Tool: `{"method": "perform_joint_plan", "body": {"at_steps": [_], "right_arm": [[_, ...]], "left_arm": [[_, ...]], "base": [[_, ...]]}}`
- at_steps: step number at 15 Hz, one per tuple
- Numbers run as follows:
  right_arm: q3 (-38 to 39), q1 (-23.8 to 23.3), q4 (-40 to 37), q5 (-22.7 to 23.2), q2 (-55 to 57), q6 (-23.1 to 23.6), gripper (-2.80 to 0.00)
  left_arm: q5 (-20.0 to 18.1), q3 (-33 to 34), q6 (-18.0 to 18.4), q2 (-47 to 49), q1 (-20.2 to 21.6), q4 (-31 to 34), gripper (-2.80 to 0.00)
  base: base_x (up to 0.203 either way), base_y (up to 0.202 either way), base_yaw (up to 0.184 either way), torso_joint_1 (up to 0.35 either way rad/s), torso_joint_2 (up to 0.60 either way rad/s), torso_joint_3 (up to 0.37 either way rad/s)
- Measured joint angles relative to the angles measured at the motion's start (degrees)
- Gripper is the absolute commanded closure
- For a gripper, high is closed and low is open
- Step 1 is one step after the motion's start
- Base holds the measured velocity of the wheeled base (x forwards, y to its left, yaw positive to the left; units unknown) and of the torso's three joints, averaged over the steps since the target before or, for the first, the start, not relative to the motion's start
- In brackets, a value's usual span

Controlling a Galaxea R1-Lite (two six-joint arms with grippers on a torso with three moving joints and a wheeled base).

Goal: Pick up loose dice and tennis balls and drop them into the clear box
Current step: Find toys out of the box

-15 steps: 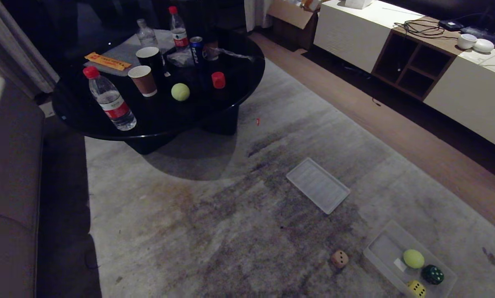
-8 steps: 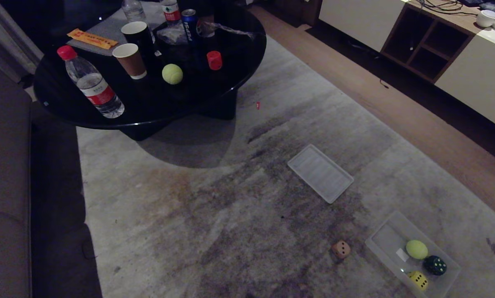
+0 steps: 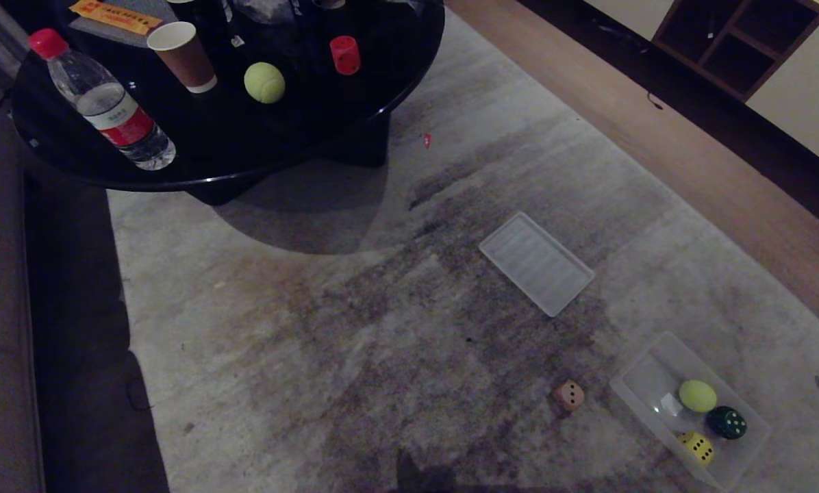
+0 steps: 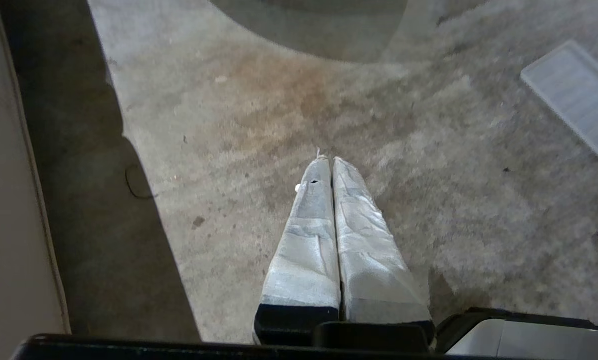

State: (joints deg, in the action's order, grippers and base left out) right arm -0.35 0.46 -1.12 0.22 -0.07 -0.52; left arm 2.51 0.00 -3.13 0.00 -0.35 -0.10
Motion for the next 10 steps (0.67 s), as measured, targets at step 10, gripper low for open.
{"method": "perform_joint_plan", "body": {"at_steps": [10], "right_arm": [[0.02, 0.0, 0.0, 0.02, 0.0, 0.0, 0.0]], "left_arm": [[0.01, 0.0, 0.02, 0.0, 0.0, 0.03, 0.0]], "base": [[0.0, 0.0, 0.0, 0.002, 0.0, -0.196]]}}
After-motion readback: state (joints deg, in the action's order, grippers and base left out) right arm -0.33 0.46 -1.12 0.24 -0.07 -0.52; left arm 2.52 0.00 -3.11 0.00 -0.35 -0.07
